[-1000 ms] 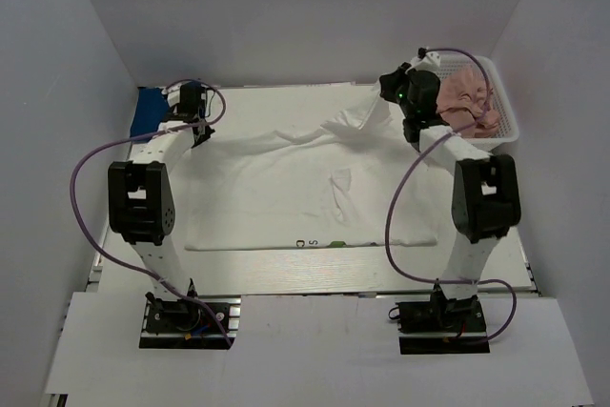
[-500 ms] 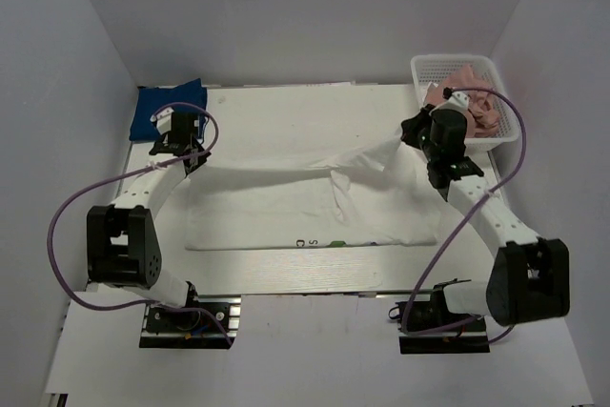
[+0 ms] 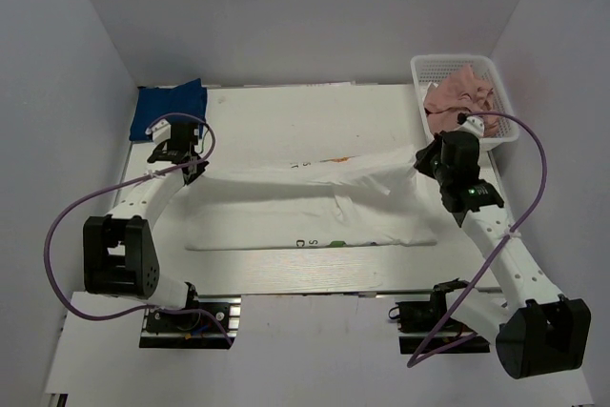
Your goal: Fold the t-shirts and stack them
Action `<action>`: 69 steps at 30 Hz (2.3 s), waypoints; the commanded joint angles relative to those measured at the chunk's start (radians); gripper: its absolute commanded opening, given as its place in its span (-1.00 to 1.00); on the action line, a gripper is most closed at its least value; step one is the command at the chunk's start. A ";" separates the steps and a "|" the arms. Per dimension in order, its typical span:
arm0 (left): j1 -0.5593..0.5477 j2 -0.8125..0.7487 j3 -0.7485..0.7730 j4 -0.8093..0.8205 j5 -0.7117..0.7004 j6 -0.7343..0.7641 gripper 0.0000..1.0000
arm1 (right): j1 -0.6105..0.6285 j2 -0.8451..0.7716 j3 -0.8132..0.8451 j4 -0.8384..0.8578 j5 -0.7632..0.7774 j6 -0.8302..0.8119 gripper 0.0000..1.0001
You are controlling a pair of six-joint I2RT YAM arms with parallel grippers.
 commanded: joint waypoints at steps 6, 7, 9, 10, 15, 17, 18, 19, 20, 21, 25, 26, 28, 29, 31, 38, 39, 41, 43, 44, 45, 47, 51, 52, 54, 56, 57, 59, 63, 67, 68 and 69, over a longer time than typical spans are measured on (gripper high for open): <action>-0.001 -0.057 -0.107 -0.089 -0.045 -0.154 -0.71 | -0.003 -0.095 -0.201 -0.191 0.044 0.146 -1.00; -0.001 -0.043 -0.121 -0.135 -0.058 -0.176 -0.48 | -0.001 -0.103 -0.220 -0.214 0.058 0.161 -1.00; 0.008 -0.025 -0.133 -0.184 -0.124 -0.222 0.34 | -0.003 -0.100 -0.294 -0.237 0.066 0.198 -0.72; 0.022 -0.011 -0.133 -0.220 -0.140 -0.281 0.64 | -0.003 -0.094 -0.310 -0.249 0.063 0.214 -0.48; 0.022 0.061 -0.014 -0.363 -0.180 -0.339 1.00 | -0.001 -0.037 -0.283 -0.271 0.080 0.185 0.81; 0.022 0.061 0.044 -0.372 -0.166 -0.326 1.00 | -0.004 -0.002 -0.221 -0.273 0.086 0.163 0.81; 0.008 0.061 0.063 -0.372 -0.157 -0.326 1.00 | -0.001 0.011 -0.200 -0.276 0.092 0.137 0.81; 0.008 0.040 0.078 -0.360 -0.136 -0.282 1.00 | 0.000 0.014 -0.141 -0.279 0.095 0.119 0.81; 0.008 0.031 0.104 -0.346 -0.082 -0.256 1.00 | 0.000 0.014 -0.125 -0.276 0.086 0.105 0.81; 0.008 0.031 0.114 -0.311 -0.047 -0.231 1.00 | 0.003 0.005 -0.100 -0.271 0.051 0.067 0.81; 0.008 -0.026 0.054 -0.130 0.201 -0.081 1.00 | 0.032 -0.028 -0.074 -0.172 -0.262 -0.137 0.81; -0.001 -0.035 0.030 -0.085 0.242 -0.069 1.00 | 0.052 -0.031 -0.071 -0.167 -0.352 -0.148 0.81; -0.001 -0.035 -0.045 0.025 0.311 -0.059 1.00 | 0.090 -0.023 -0.072 -0.161 -0.421 -0.156 0.81; -0.001 -0.035 -0.064 0.048 0.343 -0.049 1.00 | 0.124 -0.018 -0.086 -0.161 -0.491 -0.188 0.81; -0.001 0.001 -0.102 0.062 0.354 -0.038 1.00 | 0.169 -0.002 -0.098 -0.168 -0.514 -0.214 0.81; 0.008 0.119 -0.139 -0.004 0.218 -0.048 1.00 | 0.294 0.145 -0.125 -0.170 -0.512 -0.254 0.81; 0.019 0.139 -0.139 -0.014 0.218 -0.049 1.00 | 0.304 0.158 -0.122 -0.162 -0.488 -0.253 0.81; 0.019 0.149 -0.139 -0.033 0.184 -0.049 1.00 | 0.313 0.213 -0.114 -0.145 -0.443 -0.243 0.81; 0.019 0.175 -0.124 -0.042 0.167 -0.049 1.00 | 0.315 0.251 -0.086 -0.150 -0.327 -0.256 0.81; 0.019 0.175 -0.110 -0.051 0.167 -0.049 1.00 | 0.313 0.276 -0.082 -0.150 -0.290 -0.262 0.81; 0.019 0.175 -0.101 -0.051 0.167 -0.049 1.00 | 0.310 0.287 -0.068 -0.150 -0.197 -0.274 0.81; 0.019 0.175 -0.101 -0.051 0.167 -0.049 1.00 | 0.307 0.351 -0.050 -0.157 -0.141 -0.286 0.81; 0.019 0.175 -0.081 -0.051 0.176 -0.049 1.00 | 0.316 0.437 -0.005 -0.182 -0.104 -0.318 0.81; 0.019 0.175 -0.081 -0.051 0.176 -0.049 1.00 | 0.316 0.458 0.006 -0.179 -0.142 -0.326 0.81; 0.019 0.166 -0.072 -0.051 0.176 -0.049 1.00 | 0.331 0.456 0.006 -0.139 -0.165 -0.346 0.81; 0.019 0.155 -0.072 -0.051 0.176 -0.049 1.00 | 0.342 0.446 0.003 -0.116 -0.127 -0.352 0.81; 0.019 0.155 -0.072 -0.051 0.176 -0.049 1.00 | 0.345 0.446 -0.005 -0.101 -0.097 -0.360 0.77; 0.019 0.144 -0.072 -0.051 0.176 -0.049 1.00 | 0.353 0.462 -0.002 -0.101 -0.061 -0.355 0.70; 0.019 0.135 -0.072 -0.051 0.185 -0.049 1.00 | 0.361 0.540 0.012 -0.115 0.002 -0.342 0.12; 0.019 0.135 -0.063 -0.051 0.176 -0.049 1.00 | 0.373 0.548 0.020 -0.115 0.019 -0.311 -0.45; 0.019 0.135 -0.063 -0.051 0.176 -0.049 1.00 | 0.371 0.545 0.020 -0.118 0.007 -0.306 -0.48; 0.019 0.135 -0.063 -0.051 0.176 -0.039 1.00 | 0.370 0.523 0.020 -0.113 0.002 -0.308 -0.48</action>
